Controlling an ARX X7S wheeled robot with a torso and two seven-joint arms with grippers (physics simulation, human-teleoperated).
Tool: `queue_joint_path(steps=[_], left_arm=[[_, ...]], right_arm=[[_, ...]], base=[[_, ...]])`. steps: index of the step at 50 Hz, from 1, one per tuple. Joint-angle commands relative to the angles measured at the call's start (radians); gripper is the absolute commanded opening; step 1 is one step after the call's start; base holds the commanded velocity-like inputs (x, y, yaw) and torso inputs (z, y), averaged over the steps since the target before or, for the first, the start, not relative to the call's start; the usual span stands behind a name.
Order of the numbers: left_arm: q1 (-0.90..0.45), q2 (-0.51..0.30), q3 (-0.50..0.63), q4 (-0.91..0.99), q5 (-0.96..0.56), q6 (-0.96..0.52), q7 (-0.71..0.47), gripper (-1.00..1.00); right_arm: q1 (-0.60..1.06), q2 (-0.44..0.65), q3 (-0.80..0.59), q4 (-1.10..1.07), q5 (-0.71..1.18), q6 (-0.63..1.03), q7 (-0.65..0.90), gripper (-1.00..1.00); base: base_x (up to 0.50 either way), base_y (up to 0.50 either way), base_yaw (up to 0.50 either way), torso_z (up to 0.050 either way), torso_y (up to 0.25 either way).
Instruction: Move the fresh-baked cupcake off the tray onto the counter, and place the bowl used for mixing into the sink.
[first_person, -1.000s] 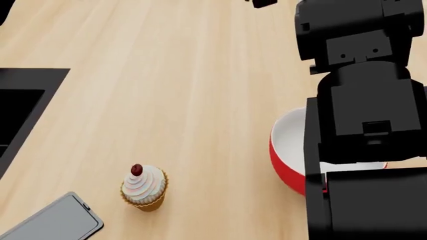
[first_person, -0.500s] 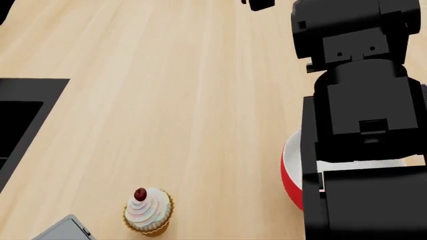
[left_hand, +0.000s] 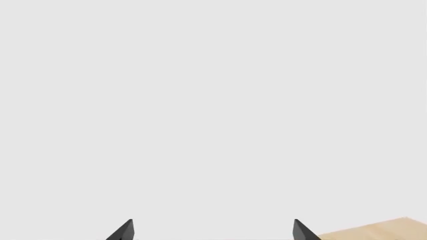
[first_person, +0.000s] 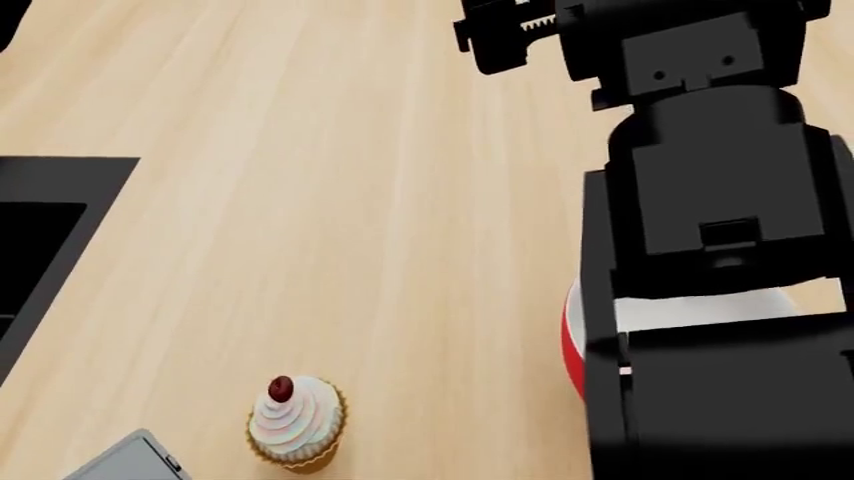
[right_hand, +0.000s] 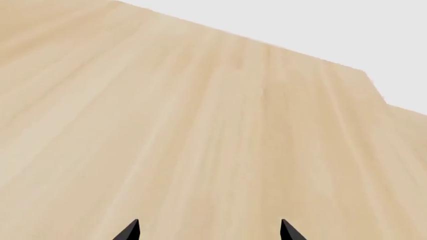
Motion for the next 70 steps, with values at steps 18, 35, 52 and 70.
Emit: queue_joint_path(steps=[18, 35, 52, 70], left_arm=[[0.0, 0.0, 0.03, 0.002, -0.005, 0.027, -0.008, 1.0], [0.0, 0.0, 0.042, 0.002, -0.014, 0.03, -0.006, 1.0], [-0.002, 0.0, 0.063, 0.003, -0.029, 0.033, -0.005, 1.0], [-0.002, 0.0, 0.084, 0.005, -0.038, 0.037, -0.004, 1.0]], right_arm=[[0.062, 0.002, -0.129, 0.057, 0.139, 0.264, -0.065, 1.0], [0.059, -0.008, -0.192, 0.048, 0.128, 0.271, -0.109, 1.0], [0.002, 0.033, -0.194, -0.211, 0.199, 0.64, -0.133, 1.0], [0.022, 0.311, -0.841, -0.335, 1.925, 0.671, 0.889, 1.0]], base=[[0.0, 0.0, 0.0, 0.0, 0.0], [0.0, 0.0, 0.0, 0.0, 0.0], [0.0, 0.0, 0.0, 0.0, 0.0], [0.0, 0.0, 0.0, 0.0, 0.0]])
